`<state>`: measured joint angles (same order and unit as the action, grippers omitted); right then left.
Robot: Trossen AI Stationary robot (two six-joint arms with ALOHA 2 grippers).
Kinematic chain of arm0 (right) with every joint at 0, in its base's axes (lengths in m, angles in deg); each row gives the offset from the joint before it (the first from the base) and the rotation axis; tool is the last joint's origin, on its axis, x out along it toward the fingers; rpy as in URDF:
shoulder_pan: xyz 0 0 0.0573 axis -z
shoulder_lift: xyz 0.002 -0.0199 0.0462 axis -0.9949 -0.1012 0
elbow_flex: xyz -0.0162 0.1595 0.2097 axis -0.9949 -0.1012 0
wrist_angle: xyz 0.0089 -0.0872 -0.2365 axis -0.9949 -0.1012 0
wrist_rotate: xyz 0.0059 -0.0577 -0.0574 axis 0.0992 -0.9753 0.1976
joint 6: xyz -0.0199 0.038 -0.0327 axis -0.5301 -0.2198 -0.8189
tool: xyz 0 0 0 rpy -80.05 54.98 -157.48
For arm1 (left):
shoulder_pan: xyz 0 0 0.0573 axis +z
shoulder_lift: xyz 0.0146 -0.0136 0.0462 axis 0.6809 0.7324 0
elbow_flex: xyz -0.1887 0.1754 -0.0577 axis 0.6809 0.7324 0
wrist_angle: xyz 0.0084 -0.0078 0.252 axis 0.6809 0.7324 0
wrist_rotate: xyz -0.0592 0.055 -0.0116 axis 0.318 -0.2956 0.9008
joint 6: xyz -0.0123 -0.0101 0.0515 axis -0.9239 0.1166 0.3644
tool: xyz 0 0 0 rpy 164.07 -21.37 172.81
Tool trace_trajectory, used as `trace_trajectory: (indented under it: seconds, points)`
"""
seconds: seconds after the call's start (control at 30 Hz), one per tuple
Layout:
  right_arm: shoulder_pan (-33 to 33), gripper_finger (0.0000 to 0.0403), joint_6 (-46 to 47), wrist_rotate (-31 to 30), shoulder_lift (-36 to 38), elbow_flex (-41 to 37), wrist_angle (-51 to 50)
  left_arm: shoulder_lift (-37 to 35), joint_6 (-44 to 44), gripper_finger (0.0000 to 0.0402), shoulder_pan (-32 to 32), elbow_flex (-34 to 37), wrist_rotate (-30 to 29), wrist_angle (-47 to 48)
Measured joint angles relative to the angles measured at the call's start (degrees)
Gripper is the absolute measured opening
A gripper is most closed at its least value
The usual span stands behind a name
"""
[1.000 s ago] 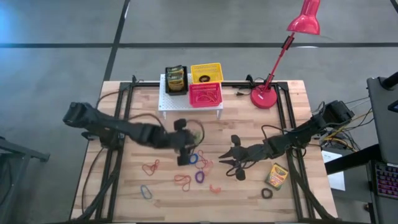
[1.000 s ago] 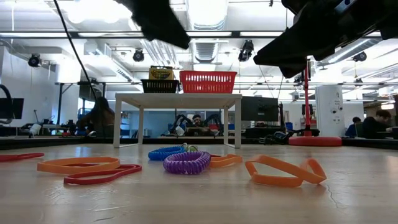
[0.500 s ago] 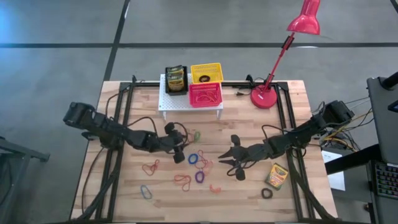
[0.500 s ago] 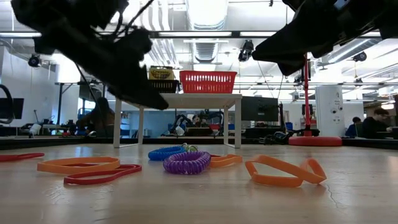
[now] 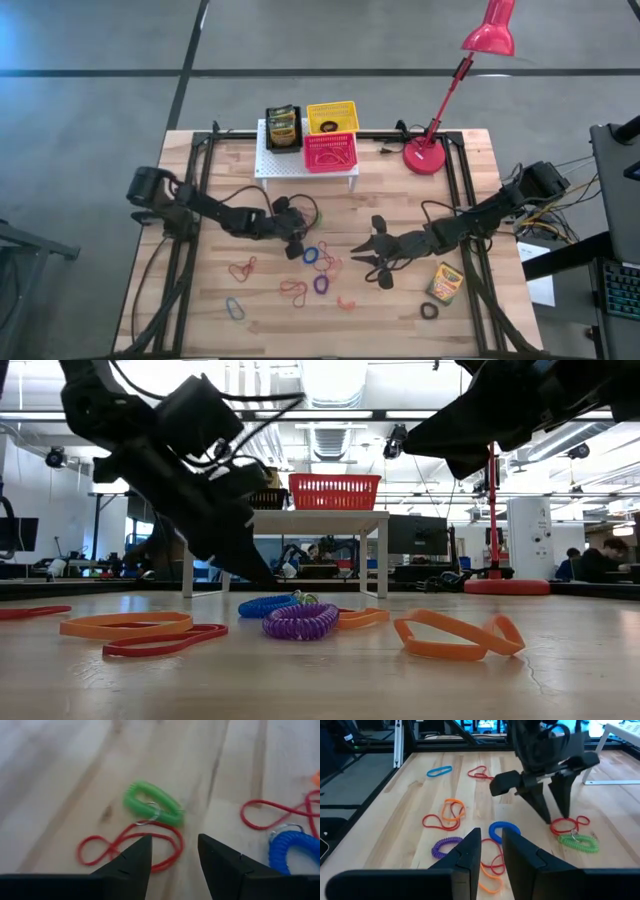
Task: Pick & Place Office Desk Supplies
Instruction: Put the red rubber band into the red bin on the shelf
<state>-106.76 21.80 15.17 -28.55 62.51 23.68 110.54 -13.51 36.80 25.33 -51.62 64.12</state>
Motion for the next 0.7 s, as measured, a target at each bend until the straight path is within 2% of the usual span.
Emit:
trace_trajectory:
  seconds: [0.33, 0.57, 0.7]
  points:
    - [0.0, 0.0064, 0.0, 0.0, 0.0, 0.0, 0.0, 4.0, -0.3, 0.0103, 1.1, -0.7, 3.3, 0.4]
    - [0.0, 0.0063, -0.1, 0.0, 0.0, 0.0, 0.0, 2.5, -0.7, 0.0011, 1.3, -1.2, 6.6, 2.3]
    - [0.0, 0.0066, -0.1, 0.0, 0.0, -0.1, 0.0, -0.2, -0.7, 0.0008, 1.0, -3.7, 10.6, 7.8]
